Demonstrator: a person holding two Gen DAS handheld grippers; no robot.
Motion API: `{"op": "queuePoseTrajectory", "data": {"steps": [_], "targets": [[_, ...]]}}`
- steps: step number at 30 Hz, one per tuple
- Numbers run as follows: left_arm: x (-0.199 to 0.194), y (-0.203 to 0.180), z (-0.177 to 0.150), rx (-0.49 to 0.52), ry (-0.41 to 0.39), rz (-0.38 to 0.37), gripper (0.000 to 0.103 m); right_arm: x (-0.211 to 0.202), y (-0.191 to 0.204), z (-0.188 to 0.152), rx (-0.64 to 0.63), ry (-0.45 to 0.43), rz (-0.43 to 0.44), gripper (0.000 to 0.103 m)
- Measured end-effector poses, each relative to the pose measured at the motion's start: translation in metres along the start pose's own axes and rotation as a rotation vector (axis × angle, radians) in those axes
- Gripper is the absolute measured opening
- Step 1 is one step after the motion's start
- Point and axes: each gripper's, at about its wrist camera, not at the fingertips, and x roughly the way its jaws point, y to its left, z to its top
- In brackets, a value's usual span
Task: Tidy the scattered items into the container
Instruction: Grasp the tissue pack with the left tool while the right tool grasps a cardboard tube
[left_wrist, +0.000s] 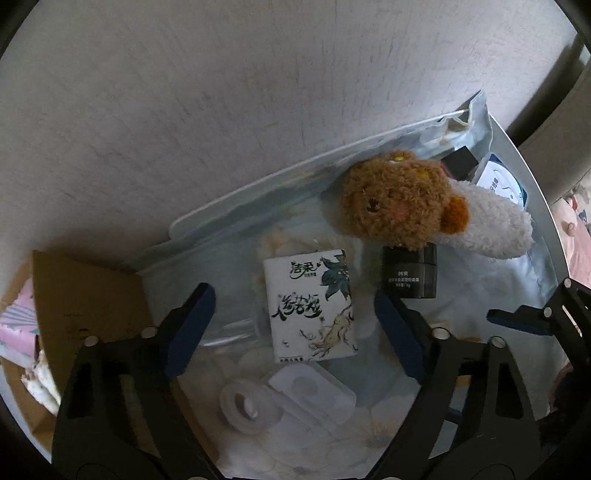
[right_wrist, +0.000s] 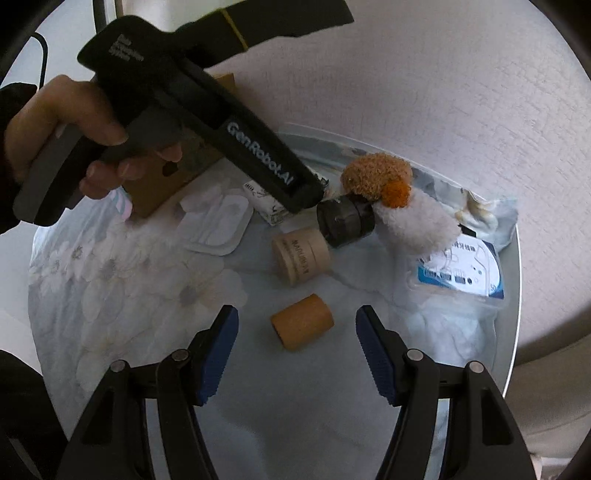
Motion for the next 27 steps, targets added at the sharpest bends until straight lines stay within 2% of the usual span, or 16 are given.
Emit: {"op": "queuePoseTrajectory", "data": {"steps": [4,7,9,10,17,27], "targets": [[0.010,-0.006,-0.003,0.019,0.024,-0.004,0.067,0.004,-0.001,0.001,-0.030,-0.008,-0.010,0.062],[0.014,-0.010,-0.005,0.036,0.026,-0.025,0.043,0.006,0.000,0.001,-0.050,-0.008,-0.010,0.052],[0.014,-0.011,-0.007,0.033,0.026,-0.029,0.043,0.009,0.002,0.001,-0.067,0.000,-0.014,0.044],[0.013,-0.012,-0.007,0.035,0.024,-0.030,0.043,0.010,0.003,0.000,-0.077,0.006,-0.016,0.034],[-0.007,-0.012,-0.011,0.021,-0.013,-0.064,0.043,-0.001,0.006,0.001,-0.080,-0.005,-0.020,0.034],[-0.086,-0.010,-0.017,0.013,-0.120,-0.128,0.043,-0.055,0.003,0.031,-0.023,-0.034,-0.034,0.034]]}}
